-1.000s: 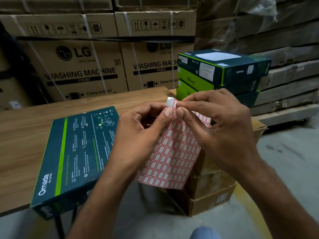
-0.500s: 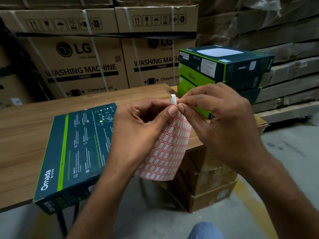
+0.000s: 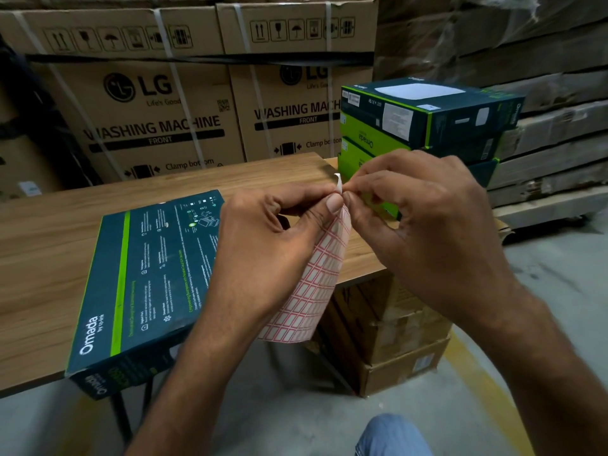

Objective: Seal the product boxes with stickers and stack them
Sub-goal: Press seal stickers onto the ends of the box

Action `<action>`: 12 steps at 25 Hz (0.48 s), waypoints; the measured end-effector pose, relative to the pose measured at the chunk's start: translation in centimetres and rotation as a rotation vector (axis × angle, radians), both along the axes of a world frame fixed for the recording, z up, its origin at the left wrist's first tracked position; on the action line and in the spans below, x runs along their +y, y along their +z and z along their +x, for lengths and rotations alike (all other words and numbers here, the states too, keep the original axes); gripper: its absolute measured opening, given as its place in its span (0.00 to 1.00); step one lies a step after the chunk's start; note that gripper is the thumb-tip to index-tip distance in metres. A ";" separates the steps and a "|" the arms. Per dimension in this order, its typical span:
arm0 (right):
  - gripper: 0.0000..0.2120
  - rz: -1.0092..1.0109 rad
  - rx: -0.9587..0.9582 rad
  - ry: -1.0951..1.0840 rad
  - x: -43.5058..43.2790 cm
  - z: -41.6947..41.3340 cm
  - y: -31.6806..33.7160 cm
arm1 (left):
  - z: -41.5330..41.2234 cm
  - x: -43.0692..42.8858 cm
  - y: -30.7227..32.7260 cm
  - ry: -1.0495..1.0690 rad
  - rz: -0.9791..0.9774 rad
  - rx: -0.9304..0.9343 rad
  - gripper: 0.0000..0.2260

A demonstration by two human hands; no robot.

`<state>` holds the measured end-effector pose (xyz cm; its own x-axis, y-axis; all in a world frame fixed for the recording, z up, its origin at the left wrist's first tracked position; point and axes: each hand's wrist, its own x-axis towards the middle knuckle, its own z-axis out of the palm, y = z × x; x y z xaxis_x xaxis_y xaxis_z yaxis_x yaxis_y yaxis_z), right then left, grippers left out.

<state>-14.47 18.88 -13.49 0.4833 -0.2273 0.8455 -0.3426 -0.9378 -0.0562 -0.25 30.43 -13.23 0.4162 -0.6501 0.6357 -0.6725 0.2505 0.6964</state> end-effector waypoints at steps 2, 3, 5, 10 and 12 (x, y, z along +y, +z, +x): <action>0.13 0.002 0.000 0.005 0.0 0.1 0.1 | 0.0 0.1 0.0 -0.004 0.000 0.005 0.08; 0.12 -0.003 0.004 0.001 0.0 0.1 0.1 | 0.0 0.1 0.0 -0.010 0.001 0.004 0.08; 0.13 -0.008 0.014 -0.009 0.0 0.2 0.1 | 0.0 0.1 0.0 -0.021 0.005 -0.006 0.08; 0.11 0.037 0.028 0.014 0.0 0.2 0.1 | 0.1 0.1 -0.1 -0.058 0.009 0.037 0.08; 0.11 0.056 0.024 0.019 0.0 0.2 0.1 | 0.1 0.1 -0.1 -0.081 0.014 0.079 0.08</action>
